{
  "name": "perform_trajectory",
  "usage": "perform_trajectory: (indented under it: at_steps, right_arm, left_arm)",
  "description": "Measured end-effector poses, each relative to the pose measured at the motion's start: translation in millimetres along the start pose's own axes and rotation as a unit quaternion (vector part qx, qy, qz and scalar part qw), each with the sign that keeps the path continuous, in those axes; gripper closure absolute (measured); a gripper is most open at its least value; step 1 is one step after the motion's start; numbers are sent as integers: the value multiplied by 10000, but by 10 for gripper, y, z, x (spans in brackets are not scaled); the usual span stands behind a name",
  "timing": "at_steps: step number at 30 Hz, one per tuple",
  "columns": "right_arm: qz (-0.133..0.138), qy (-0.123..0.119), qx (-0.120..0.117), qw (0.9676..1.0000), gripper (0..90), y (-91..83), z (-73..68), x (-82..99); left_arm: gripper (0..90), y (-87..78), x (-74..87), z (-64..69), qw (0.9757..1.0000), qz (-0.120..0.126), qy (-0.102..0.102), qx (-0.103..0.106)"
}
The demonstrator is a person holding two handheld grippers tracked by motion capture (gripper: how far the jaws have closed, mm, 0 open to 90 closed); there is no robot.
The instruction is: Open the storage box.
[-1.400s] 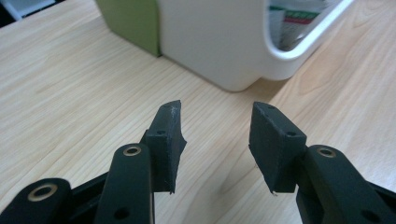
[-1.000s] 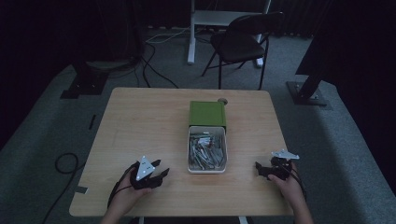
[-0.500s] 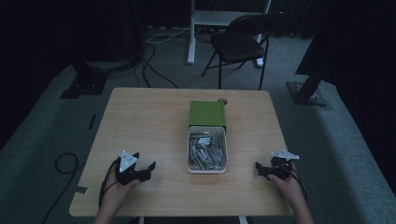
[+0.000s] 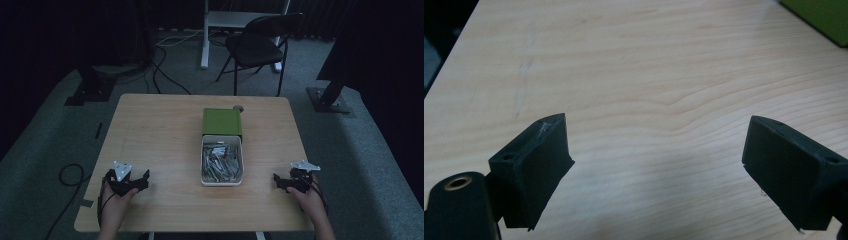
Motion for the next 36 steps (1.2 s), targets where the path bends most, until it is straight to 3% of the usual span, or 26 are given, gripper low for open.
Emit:
perform_trajectory:
  at_steps: [5,6,9,10,16,27,30,33,34,35,36]
  right_arm:
    - [0,0,0,10000,104,0,0,0]
    - [0,0,0,10000,105,0,0,0]
    - [0,0,0,10000,104,0,0,0]
    - [0,1,0,10000,104,0,0,0]
    - [0,0,0,10000,104,0,0,0]
    - [-1,-2,0,10000,104,0,0,0]
    - [-2,0,1,10000,104,0,-1,0]
    - [-2,0,1,10000,104,0,0,0]
    - [-1,0,1,10000,104,0,0,0]
    - [-1,0,1,10000,104,0,0,0]
    - [-1,1,0,10000,104,0,0,0]
  left_arm:
    - [106,-5,44,-70,9999,-59,-66,-86]
    - [106,-11,61,-89,9997,-169,41,-183]
    - [106,-8,83,-99,9995,-260,119,-154]
    - [106,1,100,-102,9993,-365,-16,-113]
    - [106,31,116,-106,9991,-396,-110,-76]
    - [106,65,157,-107,9984,-554,-39,-110]
    - [104,60,190,-118,9954,-890,293,-221]
    - [103,66,191,-113,9956,-877,210,-246]
    - [103,77,192,-120,9953,-924,-156,-237]
    - [103,77,192,-120,9953,-924,-156,-237]
    - [102,88,193,-136,9940,-956,-473,-227]
Point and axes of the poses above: each handheld gripper's, and its own axes: y roughly forward along the jaws, x roughly out of its underside, z roughly to its right, the point moved 2 cm from there along y, roughly forward along the jaws, and after that the axes turned 7 degrees about x, right-handed, at the moved point
